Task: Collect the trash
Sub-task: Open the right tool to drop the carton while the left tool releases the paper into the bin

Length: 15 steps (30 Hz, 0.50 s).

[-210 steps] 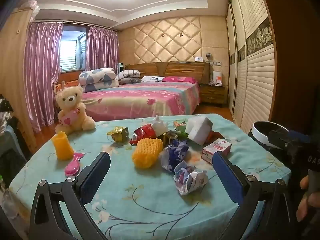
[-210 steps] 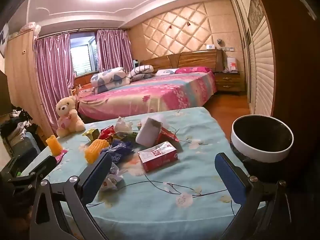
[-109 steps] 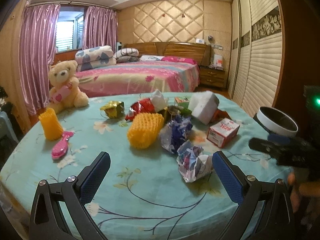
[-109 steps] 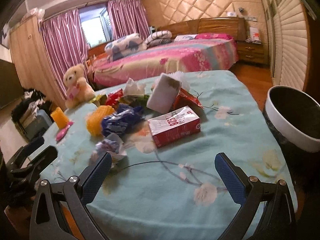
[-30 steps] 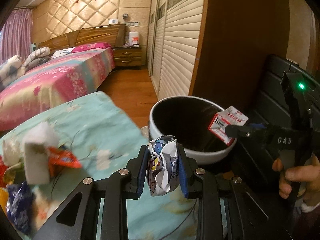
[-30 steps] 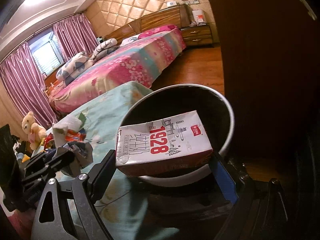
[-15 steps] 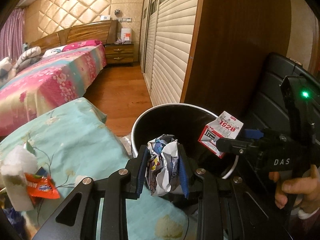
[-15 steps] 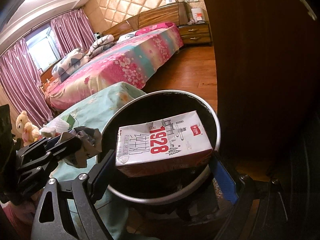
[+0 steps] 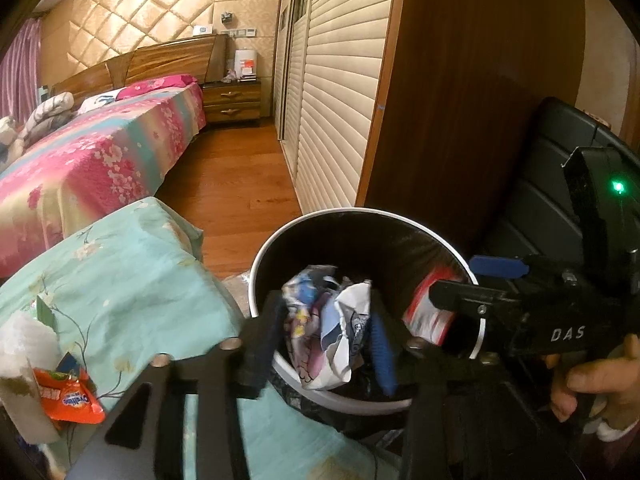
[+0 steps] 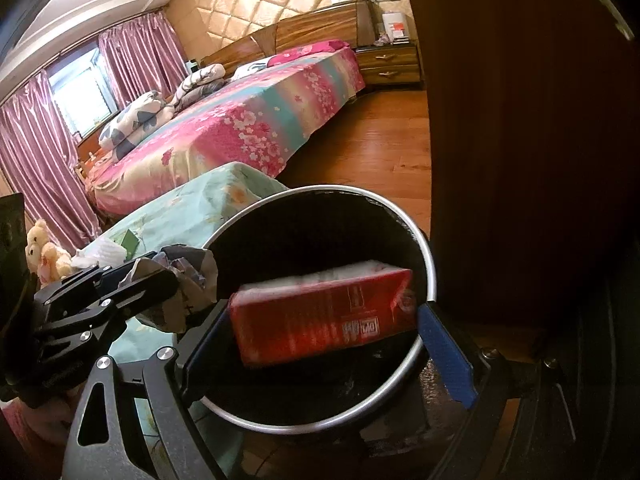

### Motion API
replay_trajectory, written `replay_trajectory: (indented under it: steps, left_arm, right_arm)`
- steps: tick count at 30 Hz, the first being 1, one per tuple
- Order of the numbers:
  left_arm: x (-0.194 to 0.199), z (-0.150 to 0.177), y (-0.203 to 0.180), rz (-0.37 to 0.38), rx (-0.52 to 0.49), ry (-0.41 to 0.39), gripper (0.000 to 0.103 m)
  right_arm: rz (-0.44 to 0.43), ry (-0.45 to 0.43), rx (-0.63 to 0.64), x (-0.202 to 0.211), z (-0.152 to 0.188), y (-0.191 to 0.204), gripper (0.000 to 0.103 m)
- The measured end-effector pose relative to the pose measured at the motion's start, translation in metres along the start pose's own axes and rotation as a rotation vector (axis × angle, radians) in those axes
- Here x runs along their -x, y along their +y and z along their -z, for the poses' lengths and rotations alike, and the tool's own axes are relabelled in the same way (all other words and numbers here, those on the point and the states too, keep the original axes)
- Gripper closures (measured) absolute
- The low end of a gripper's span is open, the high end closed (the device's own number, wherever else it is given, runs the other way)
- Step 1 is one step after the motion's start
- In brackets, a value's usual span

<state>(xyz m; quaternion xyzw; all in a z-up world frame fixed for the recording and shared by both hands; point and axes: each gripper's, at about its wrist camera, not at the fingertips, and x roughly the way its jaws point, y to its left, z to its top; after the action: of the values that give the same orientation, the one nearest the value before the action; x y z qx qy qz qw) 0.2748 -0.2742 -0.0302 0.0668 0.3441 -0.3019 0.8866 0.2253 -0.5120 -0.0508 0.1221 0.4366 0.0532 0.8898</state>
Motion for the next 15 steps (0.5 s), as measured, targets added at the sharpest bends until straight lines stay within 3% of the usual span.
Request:
replay_trajectory:
  steps: [1,6,15]
  left_arm:
    - [0.001,0.001,0.000,-0.007,0.000,-0.002,0.046]
    - [0.005,0.007,0.004,-0.013,0.021,-0.002,0.038]
    - [0.037,0.032,0.016,-0.040,0.094,-0.034,0.037]
  right_arm:
    - [0.000,-0.002,-0.006,0.002,0.001,-0.002,0.011]
    - [0.004,-0.021,-0.022,0.012,0.004,-0.004,0.011]
    - [-0.035,-0.074,-0.073,0.028,0.016,0.012,0.010]
